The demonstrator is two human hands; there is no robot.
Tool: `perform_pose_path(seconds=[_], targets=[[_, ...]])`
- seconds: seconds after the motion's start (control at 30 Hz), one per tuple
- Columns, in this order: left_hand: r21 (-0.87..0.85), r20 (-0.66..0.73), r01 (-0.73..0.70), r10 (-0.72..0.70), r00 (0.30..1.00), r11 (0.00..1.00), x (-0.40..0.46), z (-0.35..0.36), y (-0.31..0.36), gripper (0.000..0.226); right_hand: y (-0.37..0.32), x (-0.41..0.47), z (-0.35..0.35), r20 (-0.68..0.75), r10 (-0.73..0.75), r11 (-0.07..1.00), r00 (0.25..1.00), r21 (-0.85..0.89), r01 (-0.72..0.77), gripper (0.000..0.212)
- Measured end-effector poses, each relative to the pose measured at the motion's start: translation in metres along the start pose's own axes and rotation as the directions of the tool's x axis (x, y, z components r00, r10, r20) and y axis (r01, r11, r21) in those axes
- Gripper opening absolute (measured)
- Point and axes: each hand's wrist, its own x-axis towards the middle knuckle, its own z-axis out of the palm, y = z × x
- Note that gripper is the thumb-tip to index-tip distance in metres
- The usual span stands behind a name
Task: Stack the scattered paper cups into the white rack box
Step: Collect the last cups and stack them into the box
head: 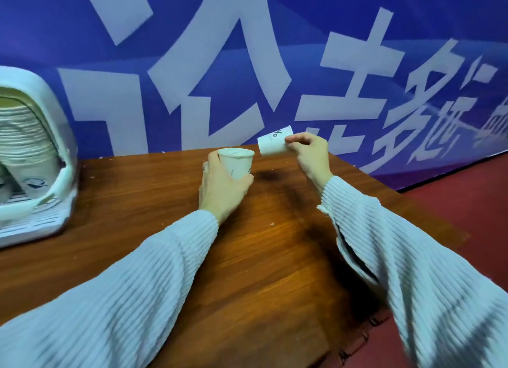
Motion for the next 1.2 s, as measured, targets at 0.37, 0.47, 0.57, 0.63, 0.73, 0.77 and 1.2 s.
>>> perform_pose_path(seconds=[0.37, 0.47, 0.57, 0.63, 0.73, 0.77, 1.2], targets=[[0.097, -0.096, -0.136, 0.145, 0.985, 0.986, -0.057, -0.136, 0.011, 0.071, -0.078, -0.099, 0.049, 0.138, -0.096, 0.993, 0.986, 0.081, 0.085, 0.016], [0.109, -0.151, -0.144, 0.160, 0.976, 0.984, -0.067, -0.174, 0.013, 0.071, -0.099, -0.120, 0.069, 0.157, -0.118, 0.989, 0.981, 0.110, 0.101, 0.015], [0.122, -0.211, -0.136, 0.160, 0.964, 0.983, -0.073, -0.213, 0.007, 0.074, -0.117, -0.139, 0.096, 0.196, -0.133, 0.983, 0.972, 0.151, 0.104, 0.021], [0.125, -0.241, -0.132, 0.159, 0.957, 0.983, -0.076, -0.236, 0.005, 0.073, -0.128, -0.150, 0.114, 0.218, -0.137, 0.981, 0.966, 0.166, 0.102, 0.023], [0.134, -0.293, -0.124, 0.159, 0.943, 0.983, -0.083, -0.273, -0.002, 0.071, -0.148, -0.167, 0.143, 0.259, -0.149, 0.978, 0.954, 0.183, 0.104, 0.021], [0.133, -0.311, -0.118, 0.154, 0.938, 0.984, -0.085, -0.285, -0.006, 0.070, -0.154, -0.172, 0.153, 0.275, -0.161, 0.976, 0.948, 0.189, 0.111, 0.022], [0.153, -0.524, 0.005, 0.077, 0.849, 0.988, -0.102, -0.404, -0.048, 0.078, -0.239, -0.208, 0.280, 0.337, -0.439, 0.898, 0.833, 0.163, 0.408, 0.014]])
